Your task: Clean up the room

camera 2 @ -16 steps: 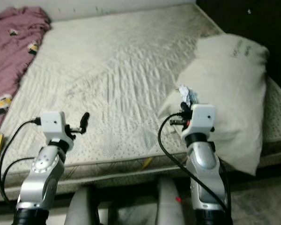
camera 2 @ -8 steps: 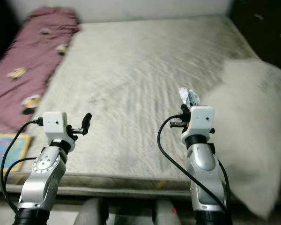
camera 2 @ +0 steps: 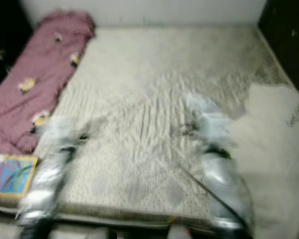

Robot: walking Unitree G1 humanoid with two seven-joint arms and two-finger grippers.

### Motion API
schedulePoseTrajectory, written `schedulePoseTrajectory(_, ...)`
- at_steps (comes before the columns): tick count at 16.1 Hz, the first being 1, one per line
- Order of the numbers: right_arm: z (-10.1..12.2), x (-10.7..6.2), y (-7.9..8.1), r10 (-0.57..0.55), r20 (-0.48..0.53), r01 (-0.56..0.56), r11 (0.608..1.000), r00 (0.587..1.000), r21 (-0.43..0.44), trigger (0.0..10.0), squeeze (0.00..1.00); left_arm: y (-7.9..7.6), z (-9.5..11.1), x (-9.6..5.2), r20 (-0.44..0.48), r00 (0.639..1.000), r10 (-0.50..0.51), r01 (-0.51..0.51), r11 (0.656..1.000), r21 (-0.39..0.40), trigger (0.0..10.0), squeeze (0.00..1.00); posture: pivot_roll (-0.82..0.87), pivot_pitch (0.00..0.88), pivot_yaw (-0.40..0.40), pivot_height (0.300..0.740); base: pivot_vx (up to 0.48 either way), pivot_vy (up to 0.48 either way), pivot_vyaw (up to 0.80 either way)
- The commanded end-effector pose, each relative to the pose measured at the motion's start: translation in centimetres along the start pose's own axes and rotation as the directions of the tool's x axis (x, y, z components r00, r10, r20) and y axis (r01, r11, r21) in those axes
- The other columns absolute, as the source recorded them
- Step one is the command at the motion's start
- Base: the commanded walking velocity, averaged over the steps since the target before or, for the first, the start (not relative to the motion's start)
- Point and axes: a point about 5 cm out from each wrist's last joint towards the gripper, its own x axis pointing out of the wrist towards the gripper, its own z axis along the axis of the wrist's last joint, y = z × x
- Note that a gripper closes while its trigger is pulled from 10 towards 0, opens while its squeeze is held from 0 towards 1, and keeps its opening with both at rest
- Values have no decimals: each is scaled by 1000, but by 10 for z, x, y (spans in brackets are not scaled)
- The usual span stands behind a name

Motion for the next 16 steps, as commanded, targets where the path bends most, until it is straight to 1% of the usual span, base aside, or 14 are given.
schedulePoseTrajectory(1,18,8,26,73,78,-75,997,994,30,10000,0,30,-6,-11,-28,996,87,-86,996,29,10000,0,-83,0,67,740,0,0,0)
schedulePoseTrajectory(6,20,15,35,80,92,-83,996,993,32,10000,0,27,-5,-8,-25,997,70,-70,998,11,10000,0,-84,0,74,740,0,0,0)
schedulePoseTrajectory(7,20,16,37,84,94,-89,995,992,45,10000,0,26,-4,-8,-20,998,64,-63,998,7,10000,0,-83,0,70,740,0,345,0)
schedulePoseTrajectory(9,20,16,39,92,93,-96,994,991,42,10000,0,26,-4,-8,-18,997,70,-70,997,-7,10000,0,-80,0,64,740,0,480,0)
schedulePoseTrajectory(16,19,18,36,86,92,-90,995,992,41,10000,0,24,-3,-6,-13,999,49,-49,999,-21,10000,0,-85,0,61,740,0,480,0)
